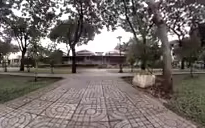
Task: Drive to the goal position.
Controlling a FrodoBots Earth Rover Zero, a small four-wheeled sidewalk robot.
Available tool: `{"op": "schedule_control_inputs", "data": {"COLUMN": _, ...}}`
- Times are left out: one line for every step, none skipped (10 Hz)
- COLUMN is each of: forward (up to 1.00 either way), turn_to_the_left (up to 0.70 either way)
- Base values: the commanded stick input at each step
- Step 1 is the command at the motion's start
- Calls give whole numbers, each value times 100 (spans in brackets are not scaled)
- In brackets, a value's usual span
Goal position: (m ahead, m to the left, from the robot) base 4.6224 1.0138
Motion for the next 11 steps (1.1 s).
{"op": "schedule_control_inputs", "data": {"forward": 70, "turn_to_the_left": 0}}
{"op": "schedule_control_inputs", "data": {"forward": 70, "turn_to_the_left": 0}}
{"op": "schedule_control_inputs", "data": {"forward": 70, "turn_to_the_left": 0}}
{"op": "schedule_control_inputs", "data": {"forward": 70, "turn_to_the_left": 0}}
{"op": "schedule_control_inputs", "data": {"forward": 70, "turn_to_the_left": 0}}
{"op": "schedule_control_inputs", "data": {"forward": 70, "turn_to_the_left": 0}}
{"op": "schedule_control_inputs", "data": {"forward": 70, "turn_to_the_left": 0}}
{"op": "schedule_control_inputs", "data": {"forward": 70, "turn_to_the_left": 0}}
{"op": "schedule_control_inputs", "data": {"forward": 70, "turn_to_the_left": 0}}
{"op": "schedule_control_inputs", "data": {"forward": 70, "turn_to_the_left": 0}}
{"op": "schedule_control_inputs", "data": {"forward": 70, "turn_to_the_left": 0}}
